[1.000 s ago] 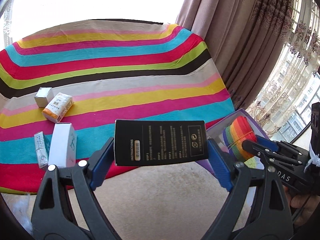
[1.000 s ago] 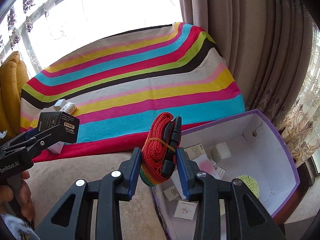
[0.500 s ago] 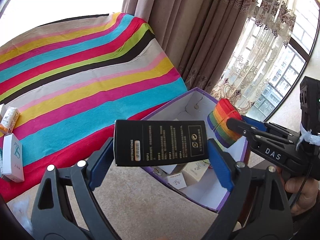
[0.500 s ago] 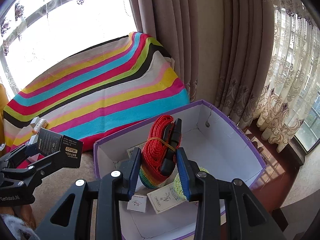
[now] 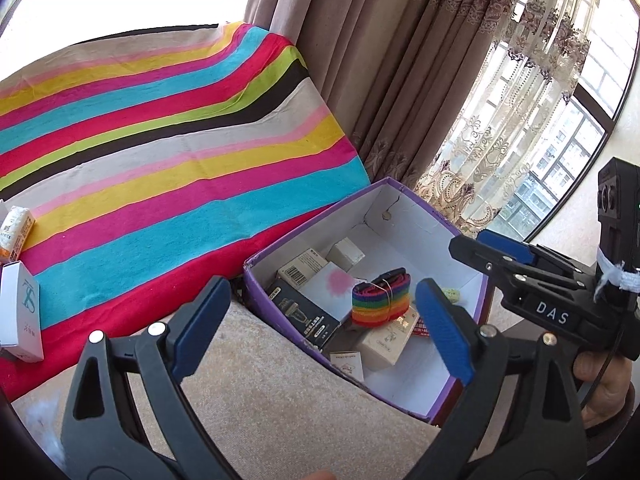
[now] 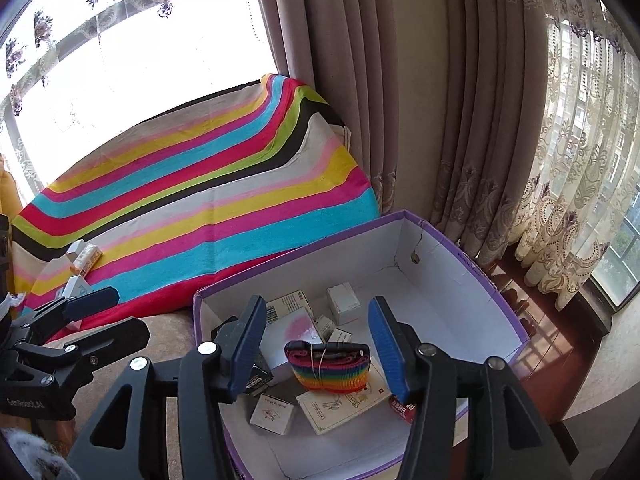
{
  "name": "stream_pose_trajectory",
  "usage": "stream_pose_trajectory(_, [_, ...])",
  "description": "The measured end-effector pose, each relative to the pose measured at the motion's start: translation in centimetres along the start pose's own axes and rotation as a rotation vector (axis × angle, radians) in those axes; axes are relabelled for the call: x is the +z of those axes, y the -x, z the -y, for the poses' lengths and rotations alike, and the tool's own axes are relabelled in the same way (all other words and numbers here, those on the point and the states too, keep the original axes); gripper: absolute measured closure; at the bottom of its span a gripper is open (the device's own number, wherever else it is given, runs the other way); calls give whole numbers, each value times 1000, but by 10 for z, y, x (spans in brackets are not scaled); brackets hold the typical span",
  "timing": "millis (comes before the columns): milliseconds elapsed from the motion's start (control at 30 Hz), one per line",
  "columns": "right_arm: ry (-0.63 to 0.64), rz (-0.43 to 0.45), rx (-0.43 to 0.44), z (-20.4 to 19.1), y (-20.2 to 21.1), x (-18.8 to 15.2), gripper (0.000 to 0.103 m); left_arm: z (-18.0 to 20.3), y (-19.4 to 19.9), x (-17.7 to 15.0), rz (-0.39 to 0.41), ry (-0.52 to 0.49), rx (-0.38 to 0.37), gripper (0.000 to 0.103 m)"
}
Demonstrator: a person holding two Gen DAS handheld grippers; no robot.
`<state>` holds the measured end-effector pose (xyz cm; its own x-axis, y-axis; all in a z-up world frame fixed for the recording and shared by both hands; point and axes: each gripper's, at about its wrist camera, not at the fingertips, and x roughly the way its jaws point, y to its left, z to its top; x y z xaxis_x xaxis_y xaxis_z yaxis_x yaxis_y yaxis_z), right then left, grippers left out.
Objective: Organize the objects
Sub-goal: 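Carry the black box and rainbow strap into the storage box and open both grippers, then move both grippers back toward the remaining boxes on the blanket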
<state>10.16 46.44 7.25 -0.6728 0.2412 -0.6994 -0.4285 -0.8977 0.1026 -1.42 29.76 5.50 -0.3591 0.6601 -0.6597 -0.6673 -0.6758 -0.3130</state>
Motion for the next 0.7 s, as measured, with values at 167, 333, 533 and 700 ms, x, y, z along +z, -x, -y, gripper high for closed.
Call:
stream_pose_trajectory(167, [36, -5, 1, -12, 1, -1, 48, -12, 9, -2, 11, 12, 18, 8])
stream_pose_trajectory(333, [68, -17, 16, -26, 0, -3, 48, -25, 21, -5, 20, 22, 56, 8])
stream_pose_trajectory(533, [108, -34, 51, -47, -1, -6, 48, -59, 45, -13, 35, 86, 97, 8])
stream_pose_trajectory(700, [148, -62, 91, -70, -5, -10, 48, -97, 74, -27, 37, 163, 156, 11])
